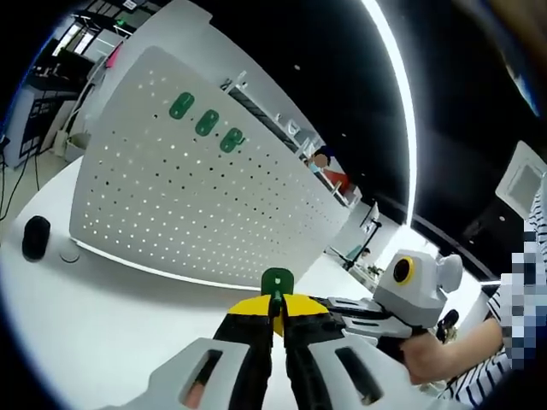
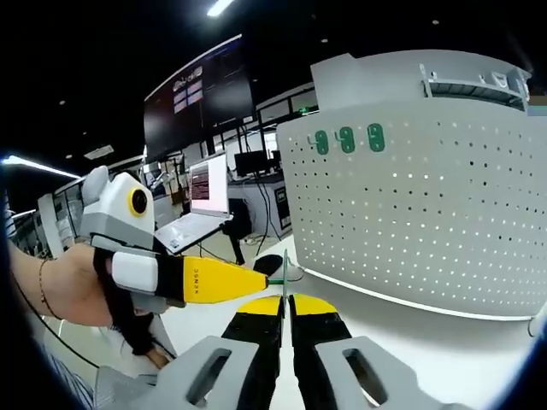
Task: Insert the hook assembly into the mounting plate slot until the hook locks in place.
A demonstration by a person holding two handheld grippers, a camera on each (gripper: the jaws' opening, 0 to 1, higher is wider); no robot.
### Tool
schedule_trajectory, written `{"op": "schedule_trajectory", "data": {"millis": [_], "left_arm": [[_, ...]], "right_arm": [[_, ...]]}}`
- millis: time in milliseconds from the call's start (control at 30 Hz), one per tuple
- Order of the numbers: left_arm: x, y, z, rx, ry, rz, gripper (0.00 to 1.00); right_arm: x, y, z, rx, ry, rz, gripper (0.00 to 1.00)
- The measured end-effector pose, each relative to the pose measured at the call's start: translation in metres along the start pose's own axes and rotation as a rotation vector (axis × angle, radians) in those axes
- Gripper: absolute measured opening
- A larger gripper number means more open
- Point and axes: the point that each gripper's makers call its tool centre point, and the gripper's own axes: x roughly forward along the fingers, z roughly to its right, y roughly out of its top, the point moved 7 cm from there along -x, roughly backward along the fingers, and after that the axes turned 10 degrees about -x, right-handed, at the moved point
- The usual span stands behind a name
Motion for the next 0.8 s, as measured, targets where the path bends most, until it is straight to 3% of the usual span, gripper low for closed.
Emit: {"op": "schedule_trajectory", "data": {"millis": [367, 533, 633, 800], "left_arm": [[-0.004, -0.001, 0.0, -0.001, 0.013, -0.019, 0.01], [-0.005, -0.002, 0.002, 0.017, 0.034, -0.022, 0.01], [-0.005, -0.001, 0.005, 0.041, 0.054, -0.009, 0.01], [-0.005, 0.002, 0.0, 0.135, 0.122, -0.011, 0.01]], "right_arm": [[0.0, -0.002, -0.004, -0.021, 0.018, -0.006, 0.01], [-0.001, -0.003, -0.006, -0.099, 0.02, -0.019, 0.03], [-0.002, -0.006, -0.004, -0.108, 0.026, -0.042, 0.12], [-0.019, -0.017, 0.001, -0.143, 0.003, -0.075, 0.17]]}}
